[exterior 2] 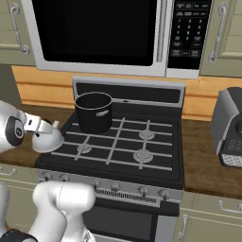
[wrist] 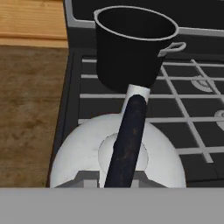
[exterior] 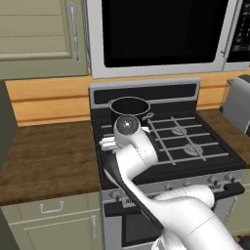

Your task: Pick the kettle from the counter and place it on a stove burner. Then turn the burner on.

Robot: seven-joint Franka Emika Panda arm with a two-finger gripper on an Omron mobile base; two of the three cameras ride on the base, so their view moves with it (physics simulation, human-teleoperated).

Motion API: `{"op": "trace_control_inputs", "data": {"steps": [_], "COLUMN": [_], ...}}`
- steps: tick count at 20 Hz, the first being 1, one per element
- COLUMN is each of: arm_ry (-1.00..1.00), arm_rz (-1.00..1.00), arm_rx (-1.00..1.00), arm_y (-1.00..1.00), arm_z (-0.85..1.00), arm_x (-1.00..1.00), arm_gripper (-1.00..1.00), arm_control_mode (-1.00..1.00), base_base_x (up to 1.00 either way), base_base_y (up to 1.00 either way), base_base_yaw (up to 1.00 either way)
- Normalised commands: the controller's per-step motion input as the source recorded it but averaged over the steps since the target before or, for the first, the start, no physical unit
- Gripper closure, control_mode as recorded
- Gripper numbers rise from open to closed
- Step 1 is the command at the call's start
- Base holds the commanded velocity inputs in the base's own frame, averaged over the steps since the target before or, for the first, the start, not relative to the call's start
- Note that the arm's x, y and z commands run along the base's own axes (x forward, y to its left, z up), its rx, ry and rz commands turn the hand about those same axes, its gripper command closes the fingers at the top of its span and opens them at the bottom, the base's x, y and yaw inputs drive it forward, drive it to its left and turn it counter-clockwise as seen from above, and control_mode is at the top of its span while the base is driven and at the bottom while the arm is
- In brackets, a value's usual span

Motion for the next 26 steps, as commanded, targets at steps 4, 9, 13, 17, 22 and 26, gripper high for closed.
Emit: {"op": "trace_control_inputs", "data": {"steps": [4,9,13,17,22,26], "arm_ry": [0.00,0.00,0.00,0.00,0.00,0.00], "arm_rz": [-0.04,-0.04,-0.04,-0.03,-0.01,0.00], "arm_rx": [0.00,0.00,0.00,0.00,0.00,0.00], "arm_y": [-1.00,-1.00,-1.00,-1.00,-1.00,-0.99], "arm_z": [0.19,0.20,0.16,0.07,0.01,0.00], "arm_x": [-0.24,-0.21,-0.19,-0.05,0.00,0.00], "arm_gripper": [1.00,1.00,1.00,1.00,1.00,1.00], "arm_control_mode": [-1.00,-1.00,-1.00,-1.00,-1.00,-1.00], "base_base_x": [0.00,0.00,0.00,0.00,0.00,0.00], "base_base_y": [0.00,0.00,0.00,0.00,0.00,0.00], "base_base_yaw": [0.00,0.00,0.00,0.00,0.00,0.00]}}
